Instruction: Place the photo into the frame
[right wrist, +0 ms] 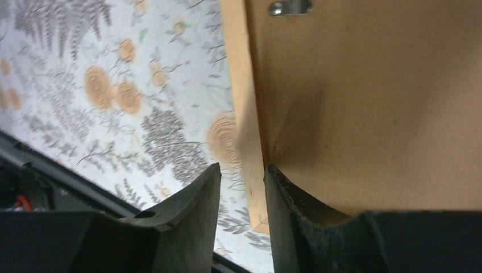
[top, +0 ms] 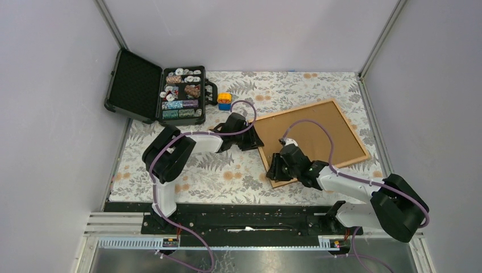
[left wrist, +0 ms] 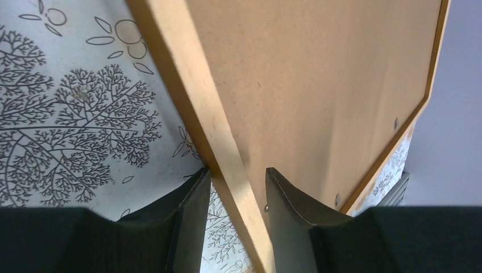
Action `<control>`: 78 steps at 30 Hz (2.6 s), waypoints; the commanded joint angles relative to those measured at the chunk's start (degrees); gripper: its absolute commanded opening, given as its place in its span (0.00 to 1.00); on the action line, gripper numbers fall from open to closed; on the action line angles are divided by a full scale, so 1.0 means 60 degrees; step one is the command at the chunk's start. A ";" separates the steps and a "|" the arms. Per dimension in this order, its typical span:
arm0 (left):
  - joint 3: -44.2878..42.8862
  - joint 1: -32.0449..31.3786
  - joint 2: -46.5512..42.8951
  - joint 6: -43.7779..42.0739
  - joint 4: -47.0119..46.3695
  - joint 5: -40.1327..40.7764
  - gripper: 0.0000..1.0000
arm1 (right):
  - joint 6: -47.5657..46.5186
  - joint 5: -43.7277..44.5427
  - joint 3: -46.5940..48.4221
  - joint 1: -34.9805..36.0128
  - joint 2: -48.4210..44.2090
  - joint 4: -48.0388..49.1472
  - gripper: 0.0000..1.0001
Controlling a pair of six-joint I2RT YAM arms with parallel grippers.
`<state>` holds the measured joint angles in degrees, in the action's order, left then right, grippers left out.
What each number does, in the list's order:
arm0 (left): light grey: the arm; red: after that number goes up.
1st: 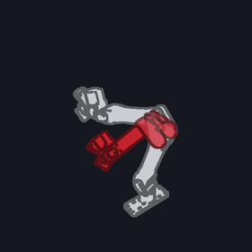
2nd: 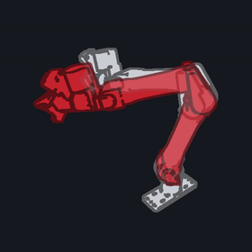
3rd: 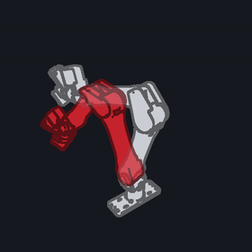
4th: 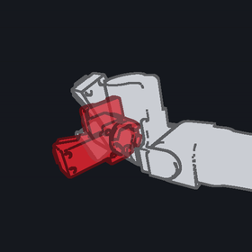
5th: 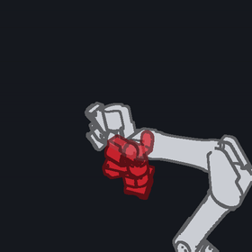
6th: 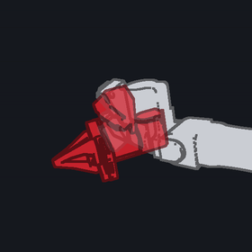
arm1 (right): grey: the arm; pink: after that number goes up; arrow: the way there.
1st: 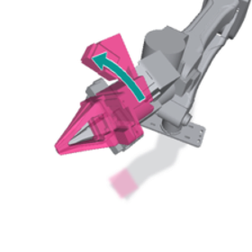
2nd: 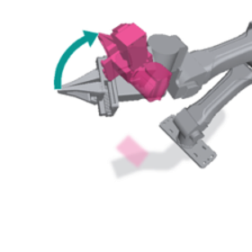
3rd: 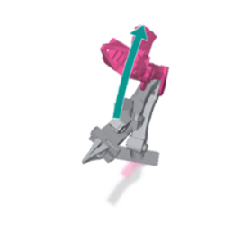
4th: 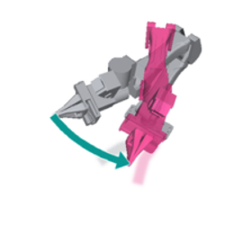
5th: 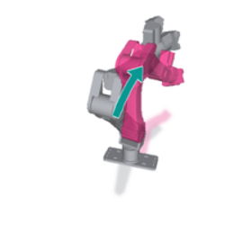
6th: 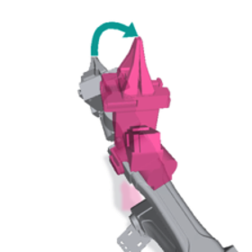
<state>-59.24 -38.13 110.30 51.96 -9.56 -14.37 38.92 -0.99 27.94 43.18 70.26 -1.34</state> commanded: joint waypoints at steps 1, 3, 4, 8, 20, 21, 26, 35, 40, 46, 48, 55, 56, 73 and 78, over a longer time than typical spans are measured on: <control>-0.0010 0.0022 0.0249 -0.0277 -0.0210 -0.0140 0.45 | 0.0895 -0.1131 -0.0195 0.0652 0.0417 0.1009 0.41; 0.0155 0.0065 0.0180 -0.0236 -0.0362 -0.0173 0.45 | 0.0714 -0.0858 0.0119 0.0654 0.0695 0.0841 0.42; 0.0207 0.0093 0.0163 -0.0214 -0.0394 -0.0193 0.45 | 0.0564 -0.0669 0.0320 0.0655 0.0809 0.0759 0.43; 0.0291 0.0149 0.0163 -0.0196 -0.0406 -0.0214 0.44 | -0.0166 -0.0125 0.1657 0.0633 0.1271 -0.0065 0.51; 0.0205 0.0188 0.0268 -0.0198 -0.0251 -0.0187 0.39 | -0.0195 0.0962 0.2880 -0.0247 0.1362 -0.1804 0.74; 0.0206 0.0188 0.0264 -0.0207 -0.0252 -0.0177 0.39 | 0.0068 0.0903 0.2715 -0.0300 0.1381 -0.1621 0.75; 0.0257 0.0216 0.0248 -0.0209 -0.0268 -0.0210 0.36 | 0.0158 0.0207 0.2220 -0.0690 0.1551 -0.0535 0.74; 0.0367 0.0261 0.0190 -0.0187 -0.0354 -0.0205 0.30 | -0.0865 -0.0581 0.2227 -0.1569 0.2198 -0.0096 0.75; 0.0299 0.0265 0.0249 -0.0194 -0.0300 -0.0243 0.28 | -0.1700 -0.0823 0.2414 -0.1572 0.2746 0.0556 0.74; 0.0309 0.0272 0.0234 -0.0191 -0.0310 -0.0206 0.27 | -0.2013 -0.1007 0.2326 -0.1557 0.2910 0.0596 0.69; 0.0308 0.0262 0.0245 -0.0169 -0.0313 -0.0200 0.27 | -0.2261 -0.0824 0.2348 -0.1565 0.2958 0.0514 0.69; 0.0279 0.0261 0.0268 -0.0168 -0.0292 -0.0191 0.26 | -0.2603 -0.1703 0.2388 -0.1557 0.3260 0.0759 0.65; 0.0279 0.0263 0.0264 -0.0158 -0.0283 -0.0177 0.26 | -0.2630 -0.1668 0.2399 -0.1557 0.3305 0.0741 0.64; 0.0351 0.0261 0.0206 -0.0143 -0.0340 -0.0107 0.24 | -0.0968 -0.2888 0.1651 -0.1478 0.3151 0.1720 0.56; 0.0374 0.0268 0.0196 -0.0135 -0.0384 -0.0080 0.24 | -0.0619 -0.2620 0.1546 -0.1416 0.3380 0.2423 0.56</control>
<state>-58.37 -37.06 110.89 52.12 -11.84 -16.29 32.82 -16.62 37.95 33.98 88.53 10.13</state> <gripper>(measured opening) 0.253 0.560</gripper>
